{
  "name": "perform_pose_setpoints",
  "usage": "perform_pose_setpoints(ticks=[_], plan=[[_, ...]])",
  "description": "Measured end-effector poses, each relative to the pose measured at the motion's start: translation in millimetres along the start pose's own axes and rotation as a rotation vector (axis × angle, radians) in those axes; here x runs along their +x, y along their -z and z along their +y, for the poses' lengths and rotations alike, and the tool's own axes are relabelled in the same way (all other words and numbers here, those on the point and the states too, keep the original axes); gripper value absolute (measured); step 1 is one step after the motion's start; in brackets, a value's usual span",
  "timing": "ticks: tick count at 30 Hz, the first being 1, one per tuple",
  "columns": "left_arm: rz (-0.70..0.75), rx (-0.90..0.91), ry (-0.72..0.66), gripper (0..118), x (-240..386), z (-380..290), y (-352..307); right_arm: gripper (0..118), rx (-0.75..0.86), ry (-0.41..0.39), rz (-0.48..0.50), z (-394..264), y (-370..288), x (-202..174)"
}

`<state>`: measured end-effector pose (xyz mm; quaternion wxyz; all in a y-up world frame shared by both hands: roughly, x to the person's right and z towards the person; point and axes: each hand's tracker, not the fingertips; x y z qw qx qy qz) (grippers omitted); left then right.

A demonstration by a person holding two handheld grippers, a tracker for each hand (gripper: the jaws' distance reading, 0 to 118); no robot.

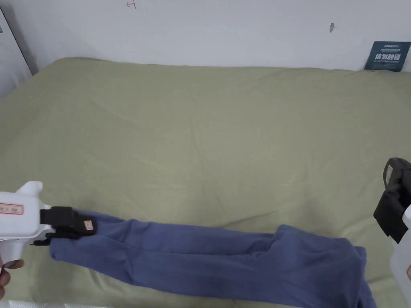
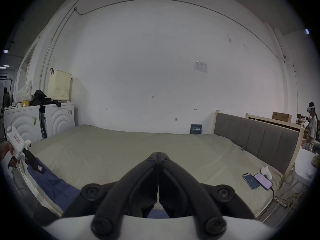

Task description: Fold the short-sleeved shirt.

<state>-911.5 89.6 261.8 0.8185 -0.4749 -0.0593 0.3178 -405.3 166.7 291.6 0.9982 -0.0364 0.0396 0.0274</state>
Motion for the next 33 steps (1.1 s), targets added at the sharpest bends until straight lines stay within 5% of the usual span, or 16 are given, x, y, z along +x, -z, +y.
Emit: perform_pose_setpoints(ticks=[14,15,16,17,18,24,25,27,33], plan=[[0.197,-0.227,0.377,11,161.3,-38.2,148.6,2,-0.044,0.019,-0.01,-11.6,-10.6,23.5],[0.201,-0.223,0.41,25,169.1,-44.0,163.1,2,-0.048,0.015,-0.016,-12.3,-11.2,25.1],[0.184,-0.212,0.442,76,175.2,-50.8,178.5,2,-0.052,0.008,-0.019,-12.9,-12.0,27.0],[0.192,-0.233,0.477,113,181.1,-56.8,192.2,2,-0.059,-0.001,-0.025,-12.9,-12.9,28.6],[0.192,-0.244,0.477,117,186.2,-62.0,197.5,2,-0.062,-0.005,-0.029,-13.2,-13.8,30.6],[0.027,-0.204,0.358,93,170.7,-45.5,160.5,2,-0.07,-0.005,-0.051,-12.1,-10.7,37.0],[-0.003,-0.15,0.326,69,161.5,-39.3,145.8,2,-0.071,0.0,-0.05,-12.3,-8.7,36.1],[-0.056,-0.088,0.251,0,138.8,-30.1,126.3,2,-0.075,0.003,-0.041,-13.6,-5.4,32.3],[-0.031,-0.179,0.162,0,89.5,-35.5,144.4,2,-0.092,-0.004,-0.007,-17.8,-0.8,21.9]])
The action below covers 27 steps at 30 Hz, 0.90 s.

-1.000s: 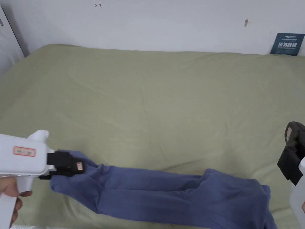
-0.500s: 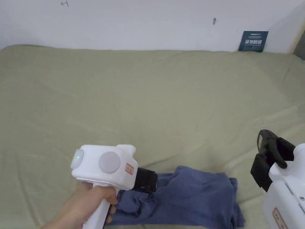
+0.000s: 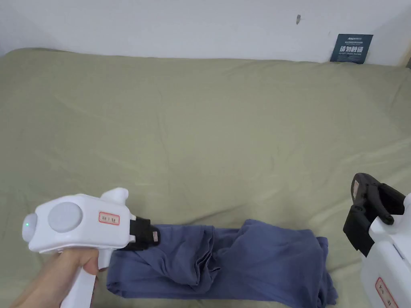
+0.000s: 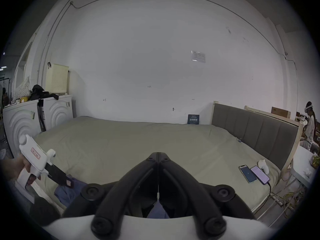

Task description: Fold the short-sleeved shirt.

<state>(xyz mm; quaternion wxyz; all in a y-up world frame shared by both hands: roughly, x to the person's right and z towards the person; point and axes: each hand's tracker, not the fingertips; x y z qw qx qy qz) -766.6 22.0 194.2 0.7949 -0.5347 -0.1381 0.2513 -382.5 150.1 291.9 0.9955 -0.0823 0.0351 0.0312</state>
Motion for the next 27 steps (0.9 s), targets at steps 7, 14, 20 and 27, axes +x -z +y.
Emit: perform_pose_setpoints(ticks=[7,14,20,27], plan=[[-0.183,-0.136,-0.08,0,9.7,-15.9,95.7,2,-0.04,-0.015,-0.001,-8.1,-0.1,-3.5],[-0.151,-0.115,-0.046,0,15.4,-18.7,81.9,2,-0.08,-0.011,0.004,-14.3,5.6,-3.6],[-0.133,0.055,-0.004,0,-17.6,0.4,-25.4,2,-0.067,-0.02,0.019,-8.5,11.5,-11.3],[-0.065,0.053,-0.092,4,-84.7,-2.2,-59.3,2,-0.052,-0.028,0.034,-4.2,16.0,-25.7]])
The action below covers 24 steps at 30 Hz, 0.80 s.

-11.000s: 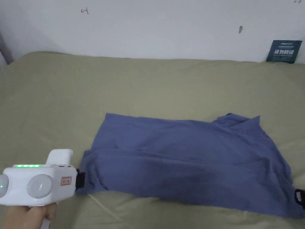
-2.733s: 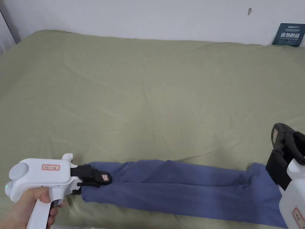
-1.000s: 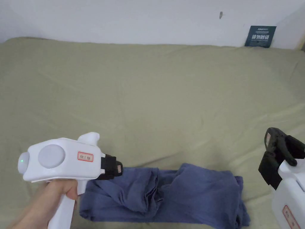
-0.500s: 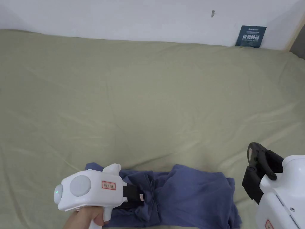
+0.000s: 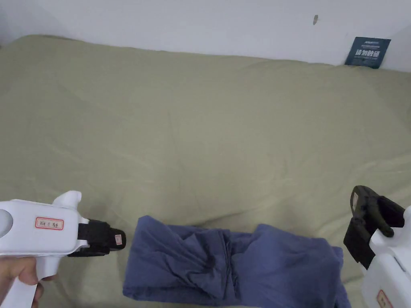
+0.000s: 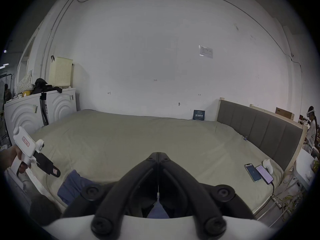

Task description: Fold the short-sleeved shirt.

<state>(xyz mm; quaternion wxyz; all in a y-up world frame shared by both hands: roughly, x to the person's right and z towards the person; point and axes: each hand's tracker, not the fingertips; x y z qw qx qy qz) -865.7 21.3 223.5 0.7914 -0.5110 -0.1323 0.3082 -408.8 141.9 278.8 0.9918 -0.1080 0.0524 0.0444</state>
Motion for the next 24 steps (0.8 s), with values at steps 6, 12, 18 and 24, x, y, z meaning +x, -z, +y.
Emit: perform_pose_setpoints(ticks=[6,12,18,24], plan=[[-0.237,-0.075,-0.111,118,-44.9,3.5,45.3,2,-0.015,-0.013,0.02,-2.0,1.3,-8.8],[-0.451,-0.125,-0.201,118,-40.0,11.2,82.1,2,-0.028,-0.026,0.022,-2.6,1.4,-11.9],[-0.231,-0.159,-0.203,14,-15.6,-3.4,100.9,2,-0.027,-0.029,0.02,-0.4,-1.3,-9.8],[-0.293,-0.052,-0.219,12,-1.9,-4.9,48.5,2,-0.002,-0.031,0.024,6.8,-7.5,-4.6]])
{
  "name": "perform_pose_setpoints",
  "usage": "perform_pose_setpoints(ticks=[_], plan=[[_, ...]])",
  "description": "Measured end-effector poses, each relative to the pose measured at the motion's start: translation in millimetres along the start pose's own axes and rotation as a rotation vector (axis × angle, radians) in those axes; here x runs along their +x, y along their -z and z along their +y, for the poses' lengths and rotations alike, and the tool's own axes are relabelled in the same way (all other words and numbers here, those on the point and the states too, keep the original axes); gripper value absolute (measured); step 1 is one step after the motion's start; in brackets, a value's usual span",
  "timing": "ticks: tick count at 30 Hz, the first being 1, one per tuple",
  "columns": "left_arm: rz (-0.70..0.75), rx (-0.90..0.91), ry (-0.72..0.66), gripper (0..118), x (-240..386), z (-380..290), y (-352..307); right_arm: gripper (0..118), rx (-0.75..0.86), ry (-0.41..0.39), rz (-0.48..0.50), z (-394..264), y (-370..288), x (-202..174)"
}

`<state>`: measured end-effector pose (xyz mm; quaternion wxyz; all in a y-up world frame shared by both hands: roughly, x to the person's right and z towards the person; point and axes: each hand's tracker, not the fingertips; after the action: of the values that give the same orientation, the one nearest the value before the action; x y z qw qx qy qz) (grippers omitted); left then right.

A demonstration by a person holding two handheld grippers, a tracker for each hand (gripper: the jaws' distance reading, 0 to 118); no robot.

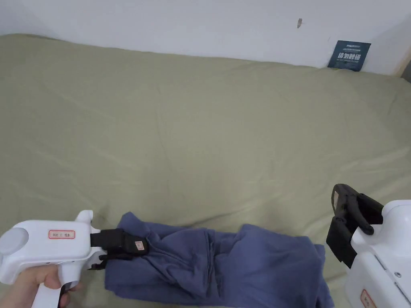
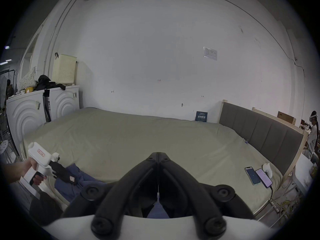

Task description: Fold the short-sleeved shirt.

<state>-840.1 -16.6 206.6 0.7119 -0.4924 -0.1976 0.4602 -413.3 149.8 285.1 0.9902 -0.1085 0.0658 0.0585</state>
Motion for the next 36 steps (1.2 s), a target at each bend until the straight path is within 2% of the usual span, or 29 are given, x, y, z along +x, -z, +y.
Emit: perform_pose_setpoints(ticks=[3,8,11,17,20,26,27,28,29,30,32,35,36], plan=[[0.022,0.098,-0.016,12,6.3,3.9,-46.1,2,0.023,0.011,0.0,4.2,-1.4,3.6],[0.314,0.267,0.078,12,18.1,17.3,-125.3,2,0.046,0.022,0.016,7.2,-0.2,9.0],[0.455,0.276,0.18,12,52.6,3.8,-126.4,2,0.062,0.03,0.026,8.8,-0.1,10.0],[0.583,0.193,0.328,12,114.2,-7.7,-73.8,2,0.071,0.049,0.028,9.6,-6.8,14.1],[0.646,0.125,0.373,12,149.7,-13.2,-34.5,2,0.069,0.048,0.021,7.0,-11.2,18.3],[0.739,0.014,0.577,13,179.8,-37.5,62.1,2,0.048,0.088,-0.008,0.2,-12.8,30.2],[0.745,0.001,0.592,17,180.0,-41.0,80.3,2,0.045,0.092,-0.012,-0.6,-13.1,32.4],[0.721,0.008,0.59,47,178.6,-43.9,96.9,2,0.041,0.092,-0.017,-1.3,-13.4,34.6],[0.647,0.008,0.611,87,179.9,-48.4,111.3,2,0.037,0.093,-0.026,-2.1,-13.7,36.3],[0.592,-0.003,0.596,117,177.0,-48.7,122.8,2,0.031,0.095,-0.03,-2.7,-13.7,38.0],[0.51,-0.032,0.553,114,177.1,-49.9,130.5,2,0.02,0.1,-0.036,-3.7,-14.5,42.1],[0.475,-0.034,0.475,113,182.5,-50.5,118.5,2,0.009,0.097,-0.05,-6.0,-14.4,46.0],[0.468,-0.021,0.472,108,181.1,-47.8,108.1,2,0.004,0.096,-0.055,-7.0,-13.1,46.5]])
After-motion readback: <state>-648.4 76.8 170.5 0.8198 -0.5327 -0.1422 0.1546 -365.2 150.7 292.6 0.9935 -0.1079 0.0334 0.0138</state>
